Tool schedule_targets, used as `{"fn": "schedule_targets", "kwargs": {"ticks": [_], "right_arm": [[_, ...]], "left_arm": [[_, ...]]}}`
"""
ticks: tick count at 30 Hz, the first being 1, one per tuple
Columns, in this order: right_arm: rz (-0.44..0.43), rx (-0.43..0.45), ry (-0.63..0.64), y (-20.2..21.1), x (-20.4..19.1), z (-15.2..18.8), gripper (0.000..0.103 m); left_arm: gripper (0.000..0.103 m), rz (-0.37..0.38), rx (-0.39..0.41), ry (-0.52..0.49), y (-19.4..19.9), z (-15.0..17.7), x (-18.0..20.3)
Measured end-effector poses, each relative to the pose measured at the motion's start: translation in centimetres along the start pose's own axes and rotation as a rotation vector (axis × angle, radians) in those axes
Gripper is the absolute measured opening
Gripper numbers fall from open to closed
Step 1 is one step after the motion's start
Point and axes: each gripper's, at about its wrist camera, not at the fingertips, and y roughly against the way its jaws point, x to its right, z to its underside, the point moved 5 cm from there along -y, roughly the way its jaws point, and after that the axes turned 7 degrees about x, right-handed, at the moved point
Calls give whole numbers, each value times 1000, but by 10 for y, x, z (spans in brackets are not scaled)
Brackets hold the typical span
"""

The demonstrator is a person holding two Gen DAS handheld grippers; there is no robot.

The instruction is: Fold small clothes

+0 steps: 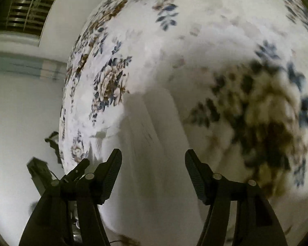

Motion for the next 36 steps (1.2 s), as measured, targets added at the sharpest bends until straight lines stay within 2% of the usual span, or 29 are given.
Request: {"fn": "schedule_targets", "kwargs": {"ticks": [1,2,4,10,14,17,19,22,23,24,25,26,27,28,30,34,36], "right_arm": [[26,2,39,-5,-4,-4,17],[55,13,78,-4,-8,-8,6],[79,49,126,0,-14,-13,6],[99,118,171,12,-28,-38,4],[134,130,162,0,-30,-55,4],[222,69,166,-28,-17,-59,4],[233,10,139,-44,-4,-56,4],[124,-54,3,-45,12,-53,6],[90,-64,-32,-41,16,-52,10],[45,-76,-70,-35,21,-49,20],[12,-80,-92,-27,25,-44,29],[-14,-79,-111,-17,30,-38,46],[-32,-76,-134,-6,34,-28,57],[-51,-82,-153,3,39,-16,58],[-76,-141,-191,14,49,16,58],[-114,-234,-250,14,60,77,58],[-158,-250,-274,7,59,98,57]], "left_arm": [[26,-7,3,-26,-4,-2,4],[7,-32,2,-52,-6,-3,6],[7,-42,11,-61,-3,-5,5],[6,6,117,88,32,-25,-18],[3,-23,100,141,15,-39,-41],[3,-44,37,193,-11,-37,-63],[3,20,5,236,-16,-32,-69],[6,158,-8,289,2,-23,-65],[13,175,-14,296,9,-18,-63],[19,195,-20,305,17,-10,-62],[37,213,-18,310,24,-4,-61],[55,232,-15,321,32,7,-61],[58,240,-11,339,40,18,-61],[58,264,-8,361,46,32,-60],[58,265,-45,391,50,57,-57],[55,296,-87,404,50,101,-41],[21,293,-58,383,51,108,-31]]}}
